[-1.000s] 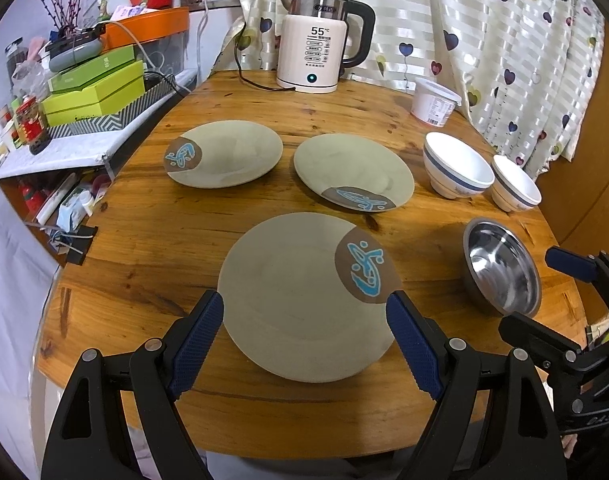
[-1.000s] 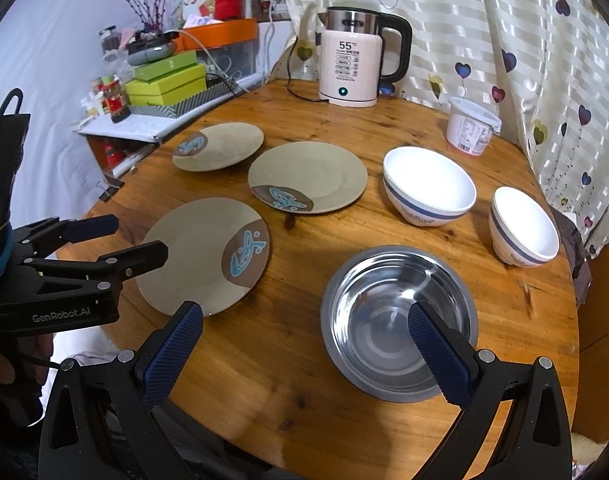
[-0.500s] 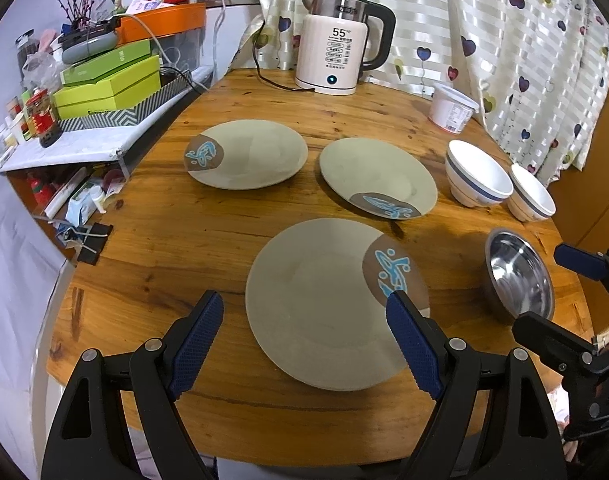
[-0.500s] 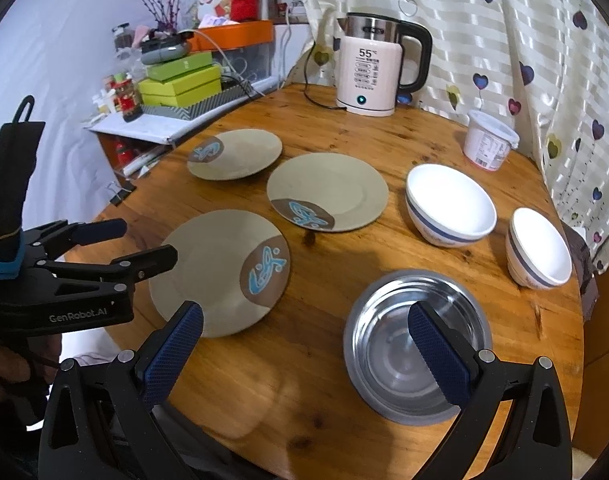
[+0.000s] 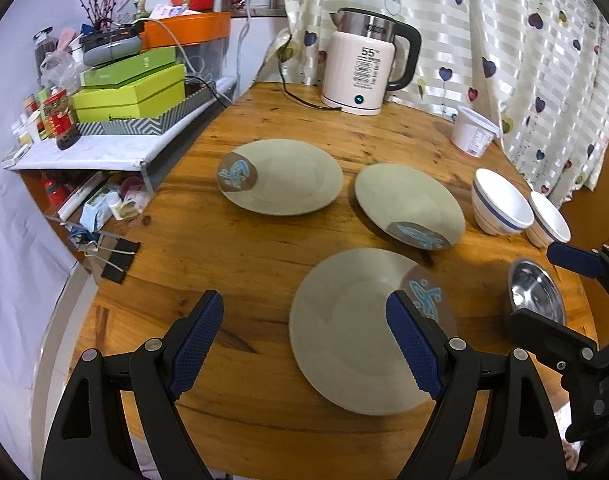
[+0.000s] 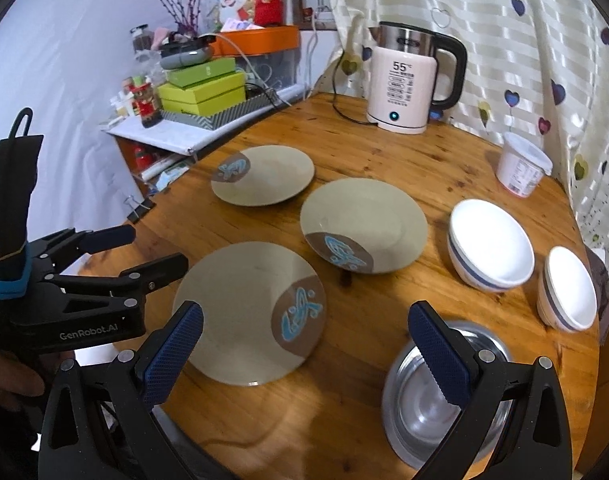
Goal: Organize plates and bowls
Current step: 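Move the left tool toward the beige logo plate in front of it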
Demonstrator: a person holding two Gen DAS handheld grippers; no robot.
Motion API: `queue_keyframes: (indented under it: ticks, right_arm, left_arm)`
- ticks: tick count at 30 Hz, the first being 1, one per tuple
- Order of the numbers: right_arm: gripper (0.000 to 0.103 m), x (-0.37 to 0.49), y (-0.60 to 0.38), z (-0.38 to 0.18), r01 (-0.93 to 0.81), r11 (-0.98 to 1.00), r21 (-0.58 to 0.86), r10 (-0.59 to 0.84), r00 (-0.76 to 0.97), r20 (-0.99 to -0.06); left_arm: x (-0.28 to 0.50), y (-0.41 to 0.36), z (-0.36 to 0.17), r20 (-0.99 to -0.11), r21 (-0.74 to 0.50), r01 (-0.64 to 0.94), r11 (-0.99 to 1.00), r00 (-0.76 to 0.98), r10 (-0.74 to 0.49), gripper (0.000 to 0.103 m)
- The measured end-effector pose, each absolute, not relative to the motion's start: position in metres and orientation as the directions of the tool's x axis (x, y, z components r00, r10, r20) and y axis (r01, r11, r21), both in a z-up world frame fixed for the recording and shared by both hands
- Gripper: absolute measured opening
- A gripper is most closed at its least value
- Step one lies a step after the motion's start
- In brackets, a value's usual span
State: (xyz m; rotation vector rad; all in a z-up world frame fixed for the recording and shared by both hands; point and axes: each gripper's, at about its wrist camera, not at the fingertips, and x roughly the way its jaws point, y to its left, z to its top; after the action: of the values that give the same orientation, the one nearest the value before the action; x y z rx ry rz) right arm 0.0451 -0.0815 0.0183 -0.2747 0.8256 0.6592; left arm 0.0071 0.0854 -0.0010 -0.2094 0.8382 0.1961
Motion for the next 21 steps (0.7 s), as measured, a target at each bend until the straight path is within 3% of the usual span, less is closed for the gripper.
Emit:
queue_keyframes:
  ticks: [21]
  right_arm:
    - [0.102, 0.085, -0.038, 0.021, -0.665, 0.744, 0.064, 0.461, 0.442, -0.769]
  left_arm:
    - [0.027, 0.127, -0.004, -0.743, -0.154, -0.299, 0.942, 0.663, 0.089, 0.084]
